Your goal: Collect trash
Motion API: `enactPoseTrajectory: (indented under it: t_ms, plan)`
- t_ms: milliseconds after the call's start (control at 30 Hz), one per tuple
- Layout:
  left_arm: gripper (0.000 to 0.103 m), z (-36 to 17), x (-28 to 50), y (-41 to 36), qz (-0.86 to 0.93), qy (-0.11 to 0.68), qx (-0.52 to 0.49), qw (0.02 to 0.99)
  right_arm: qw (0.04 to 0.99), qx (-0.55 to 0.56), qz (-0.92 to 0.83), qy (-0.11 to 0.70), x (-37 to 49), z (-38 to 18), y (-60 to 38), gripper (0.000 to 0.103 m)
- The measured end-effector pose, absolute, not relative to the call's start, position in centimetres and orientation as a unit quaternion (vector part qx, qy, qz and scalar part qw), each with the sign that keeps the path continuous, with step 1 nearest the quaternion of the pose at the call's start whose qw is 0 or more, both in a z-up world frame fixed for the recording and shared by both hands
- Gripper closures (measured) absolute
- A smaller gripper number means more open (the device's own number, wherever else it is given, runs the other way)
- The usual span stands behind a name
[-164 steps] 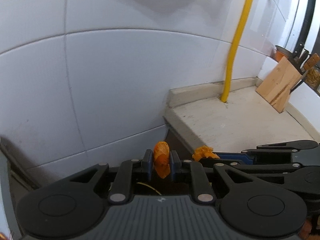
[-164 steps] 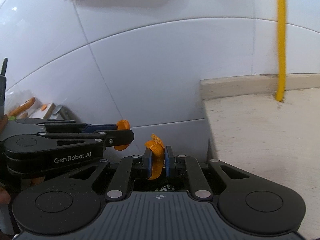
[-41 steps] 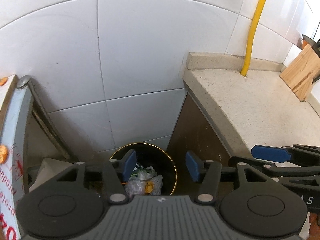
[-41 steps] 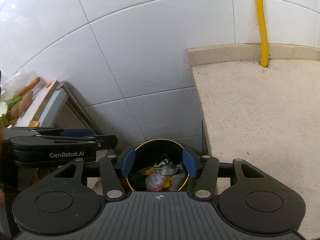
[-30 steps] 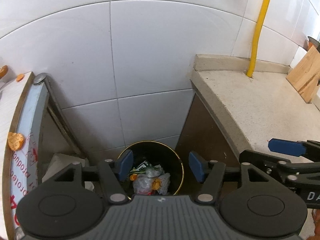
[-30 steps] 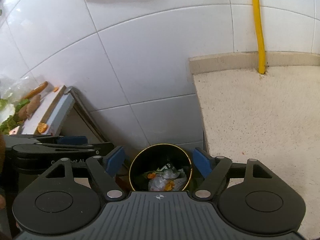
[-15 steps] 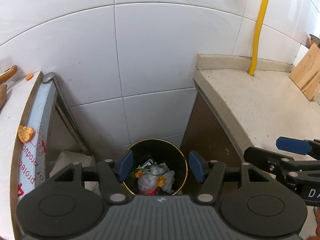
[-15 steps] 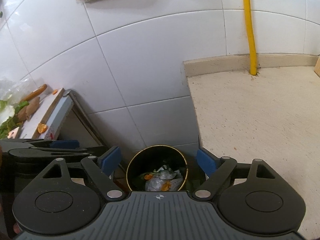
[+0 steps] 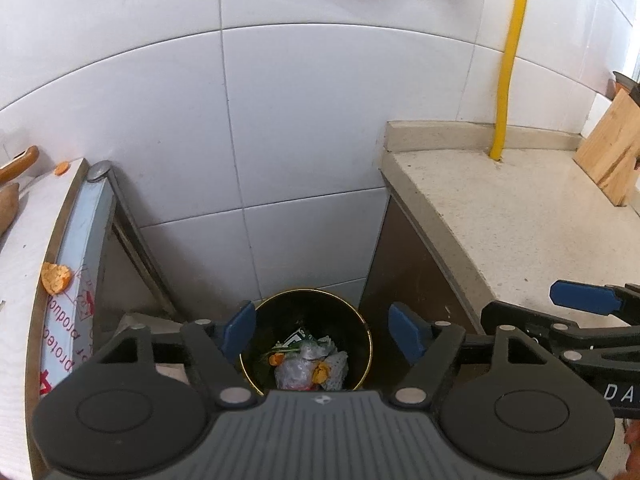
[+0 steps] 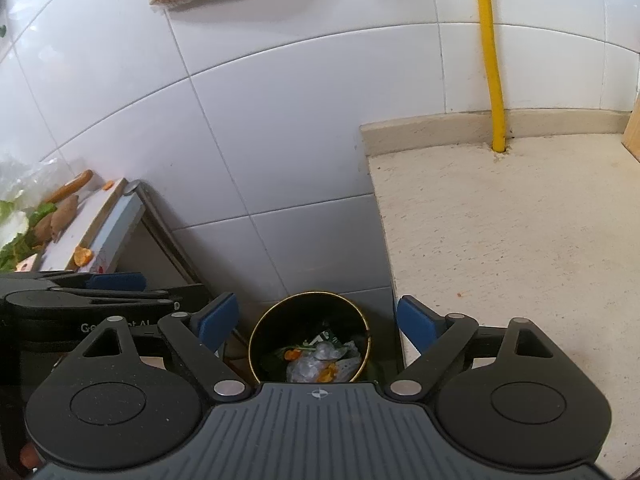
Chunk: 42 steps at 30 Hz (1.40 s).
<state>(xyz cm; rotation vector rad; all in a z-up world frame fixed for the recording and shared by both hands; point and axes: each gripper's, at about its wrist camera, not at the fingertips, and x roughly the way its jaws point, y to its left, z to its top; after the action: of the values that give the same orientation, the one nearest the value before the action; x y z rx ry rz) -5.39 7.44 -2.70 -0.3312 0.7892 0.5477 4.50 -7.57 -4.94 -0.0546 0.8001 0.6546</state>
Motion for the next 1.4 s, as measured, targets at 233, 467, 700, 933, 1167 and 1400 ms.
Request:
enactPoseTrajectory:
  t_ms: [233,467,700,933,1167,1400]
  plan:
    - [0.026,-2.6,-5.2,7.2,0.263,0.374,-0.152,0.876,0.873,-0.026,0.305,0.379,4.5,-5.0,-7.6,0.012]
    - [0.019,-2.4,-5.2,7.1,0.274,0.368,-0.155,0.875,0.882,-0.030,0.282,0.375,4.8,-5.1,-7.9,0.011]
    - [0.018,-2.5,-5.2,6.8,0.273,0.370,-0.151,0.875,0.885,-0.032,0.270,0.379,5.2,-5.5,-8.3,0.010]
    - [0.018,-2.9,-5.4,6.9,0.273,0.378,-0.154,0.871,0.883,-0.033,0.271,0.381,5.2,-5.6,-8.1,0.010]
    - [0.018,-3.2,-5.6,7.2,0.275,0.382,-0.159,0.868,0.880,-0.039,0.276,0.385,5.3,-5.8,-7.6,0.009]
    - [0.018,-3.4,-5.5,7.2,0.273,0.384,-0.159,0.868,0.878,-0.040,0.277,0.389,5.4,-6.0,-7.7,0.009]
